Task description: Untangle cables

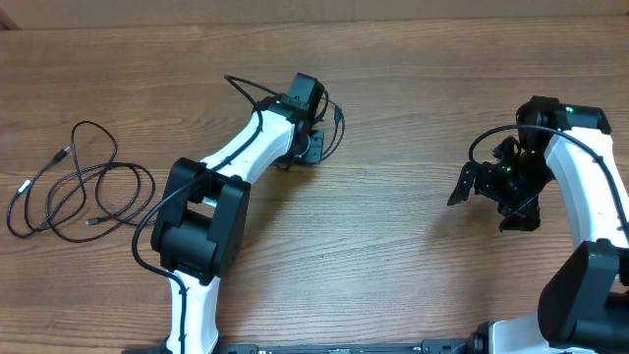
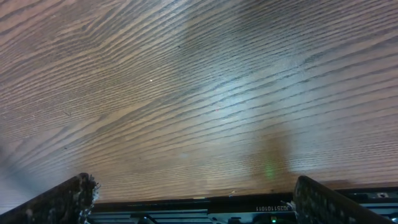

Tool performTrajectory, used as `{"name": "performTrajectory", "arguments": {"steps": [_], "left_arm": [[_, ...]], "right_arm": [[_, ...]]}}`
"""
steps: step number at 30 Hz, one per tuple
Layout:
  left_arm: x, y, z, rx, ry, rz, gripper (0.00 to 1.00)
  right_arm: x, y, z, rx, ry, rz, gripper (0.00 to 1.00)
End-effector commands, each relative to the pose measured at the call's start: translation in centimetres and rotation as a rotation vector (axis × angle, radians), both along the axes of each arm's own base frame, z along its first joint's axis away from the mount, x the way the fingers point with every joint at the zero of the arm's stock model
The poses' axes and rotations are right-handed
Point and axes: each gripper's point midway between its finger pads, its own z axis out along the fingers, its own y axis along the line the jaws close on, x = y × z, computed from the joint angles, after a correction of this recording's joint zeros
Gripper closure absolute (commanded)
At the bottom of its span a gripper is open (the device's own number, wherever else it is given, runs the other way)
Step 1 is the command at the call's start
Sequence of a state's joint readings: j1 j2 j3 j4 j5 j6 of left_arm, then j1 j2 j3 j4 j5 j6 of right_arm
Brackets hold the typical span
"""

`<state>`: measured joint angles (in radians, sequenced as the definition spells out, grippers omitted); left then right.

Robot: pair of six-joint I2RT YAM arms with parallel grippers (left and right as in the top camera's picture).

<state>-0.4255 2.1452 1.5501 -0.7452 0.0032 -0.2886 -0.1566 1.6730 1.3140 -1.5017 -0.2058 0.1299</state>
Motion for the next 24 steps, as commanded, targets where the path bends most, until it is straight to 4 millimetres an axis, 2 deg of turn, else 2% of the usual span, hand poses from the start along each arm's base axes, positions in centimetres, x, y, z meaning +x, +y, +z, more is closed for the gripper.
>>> {"name": "performTrajectory", "arguments": {"steps": [1, 4, 11, 17, 20, 22, 23, 24], "left_arm": [[-0.9, 0.3, -0.9, 0.027, 0.033, 0.004, 0.96], [-1.7, 0.7, -1.0, 0.042, 0.063, 0.003, 0.96], [-5.7, 3.0, -1.3, 0.141, 0.225, 0.007, 0.96], [-7.9, 4.0, -0.6, 0.175, 0.309, 0.031, 0.96], [-8.0, 4.0, 0.9, 0.166, 0.294, 0.047, 0.96], [-7.6, 3.8, 2.6, 0.14, 0.251, 0.059, 0.96], [-7.3, 3.7, 4.4, 0.115, 0.208, 0.089, 0.95], [-7.3, 3.6, 5.3, 0.102, 0.189, 0.108, 0.96]], "right_arm": [[0.5, -0.1, 0.6, 0.001, -0.033, -0.002, 0.0], [0.5, -0.1, 0.6, 0.001, -0.033, -0.002, 0.0], [0.5, -0.1, 0.6, 0.001, -0.033, -0.002, 0.0], [0.5, -0.1, 0.6, 0.001, -0.033, -0.002, 0.0], [0.5, -0.1, 0.6, 0.001, -0.033, -0.002, 0.0], [0.5, -0.1, 0.6, 0.001, -0.033, -0.002, 0.0], [0.5, -0.1, 0.6, 0.0, -0.033, -0.002, 0.0], [0.5, -0.1, 0.6, 0.0, -0.033, -0.002, 0.0]]}}
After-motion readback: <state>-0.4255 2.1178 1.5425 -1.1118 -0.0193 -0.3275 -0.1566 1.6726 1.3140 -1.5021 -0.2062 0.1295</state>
